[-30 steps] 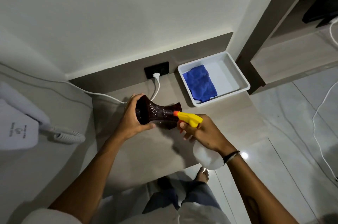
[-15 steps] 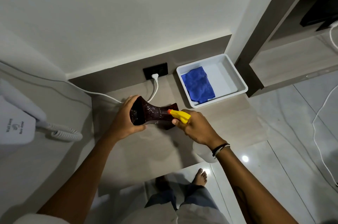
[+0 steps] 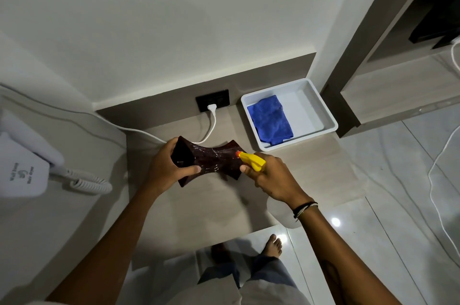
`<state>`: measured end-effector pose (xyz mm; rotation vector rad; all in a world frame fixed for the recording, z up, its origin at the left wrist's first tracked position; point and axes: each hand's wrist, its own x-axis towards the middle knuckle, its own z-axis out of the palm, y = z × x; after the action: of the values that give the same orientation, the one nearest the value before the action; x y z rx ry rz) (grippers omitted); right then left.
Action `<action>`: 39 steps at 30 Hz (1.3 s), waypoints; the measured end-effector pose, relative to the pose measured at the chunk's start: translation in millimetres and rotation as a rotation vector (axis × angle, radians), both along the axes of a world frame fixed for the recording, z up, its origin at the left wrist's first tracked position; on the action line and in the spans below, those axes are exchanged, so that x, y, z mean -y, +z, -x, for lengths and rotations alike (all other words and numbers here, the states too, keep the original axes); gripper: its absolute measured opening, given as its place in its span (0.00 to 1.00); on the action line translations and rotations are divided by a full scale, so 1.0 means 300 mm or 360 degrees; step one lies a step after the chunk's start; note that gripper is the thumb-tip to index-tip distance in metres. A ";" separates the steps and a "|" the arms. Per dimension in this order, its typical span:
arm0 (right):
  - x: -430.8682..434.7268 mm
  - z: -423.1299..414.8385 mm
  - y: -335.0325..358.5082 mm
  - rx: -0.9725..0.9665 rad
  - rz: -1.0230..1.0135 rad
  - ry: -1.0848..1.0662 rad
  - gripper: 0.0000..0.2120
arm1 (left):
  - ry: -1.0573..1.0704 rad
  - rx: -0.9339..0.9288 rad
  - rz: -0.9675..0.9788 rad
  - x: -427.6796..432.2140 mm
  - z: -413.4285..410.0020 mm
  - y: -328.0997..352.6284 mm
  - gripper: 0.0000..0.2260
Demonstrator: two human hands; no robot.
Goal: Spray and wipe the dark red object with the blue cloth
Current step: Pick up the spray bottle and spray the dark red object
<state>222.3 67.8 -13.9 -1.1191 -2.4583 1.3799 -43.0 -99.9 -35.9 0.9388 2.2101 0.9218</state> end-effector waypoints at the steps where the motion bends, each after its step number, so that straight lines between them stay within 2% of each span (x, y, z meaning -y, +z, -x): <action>1: 0.000 -0.002 -0.005 -0.0042 0.0046 0.0001 0.06 | 0.0103 0.0077 0.0031 -0.003 -0.003 0.004 0.31; 2: 0.000 -0.003 0.001 -0.0088 0.0067 0.0020 0.04 | 0.0207 0.0163 0.0061 -0.006 -0.004 0.002 0.29; 4: 0.007 -0.001 0.018 -0.0125 0.0018 0.0116 0.16 | 0.0410 0.0339 0.0131 -0.009 -0.010 0.002 0.30; 7: 0.025 0.001 0.023 -0.0147 0.0071 0.0276 0.13 | 0.0502 0.0430 0.0188 -0.006 -0.028 0.000 0.29; 10: 0.043 0.020 0.024 -0.0200 0.0052 0.0405 0.20 | 0.0406 0.0430 0.0206 0.004 -0.037 0.010 0.32; 13: 0.055 0.033 0.028 -0.0185 -0.0029 0.0480 0.21 | 0.0225 0.0507 0.0166 0.019 -0.038 0.034 0.35; 15: 0.057 0.034 0.023 -0.0133 -0.0030 0.0477 0.21 | 0.0045 0.0509 0.0156 0.035 -0.033 0.050 0.42; 17: 0.054 0.029 0.014 -0.0056 -0.0063 0.0446 0.20 | -0.0148 0.0376 0.0235 0.057 -0.024 0.061 0.54; 20: 0.038 0.004 -0.010 0.0081 -0.0130 0.0349 0.18 | -0.0329 0.0201 0.0348 0.079 -0.008 0.048 0.60; 24: 0.017 -0.033 -0.028 0.0236 -0.0084 0.0216 0.19 | -0.0287 -0.0092 0.0240 0.075 -0.009 0.026 0.55; 26: 0.012 -0.041 -0.028 0.0252 -0.0078 0.0190 0.19 | -0.0290 -0.0148 0.0194 0.068 -0.010 0.021 0.52; 30: 0.010 -0.052 -0.020 0.0124 -0.0042 0.0147 0.11 | -0.0149 -0.0019 0.0101 0.048 -0.020 0.011 0.38; 33: 0.019 -0.046 -0.003 -0.0032 0.0005 0.0148 0.07 | 0.0144 0.0080 0.0040 0.021 -0.040 0.014 0.28; 36: 0.037 -0.026 0.025 -0.0167 0.0050 0.0260 0.13 | 0.0434 0.0172 0.0076 -0.003 -0.042 0.009 0.24; 39: 0.065 0.009 0.043 -0.0208 0.0027 0.0337 0.18 | 0.0573 0.0274 0.0117 -0.017 -0.039 0.019 0.25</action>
<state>219.5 48.3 -1.0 -0.7620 -2.5333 1.4787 -31.3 -94.7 -30.2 0.4150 2.2832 1.0289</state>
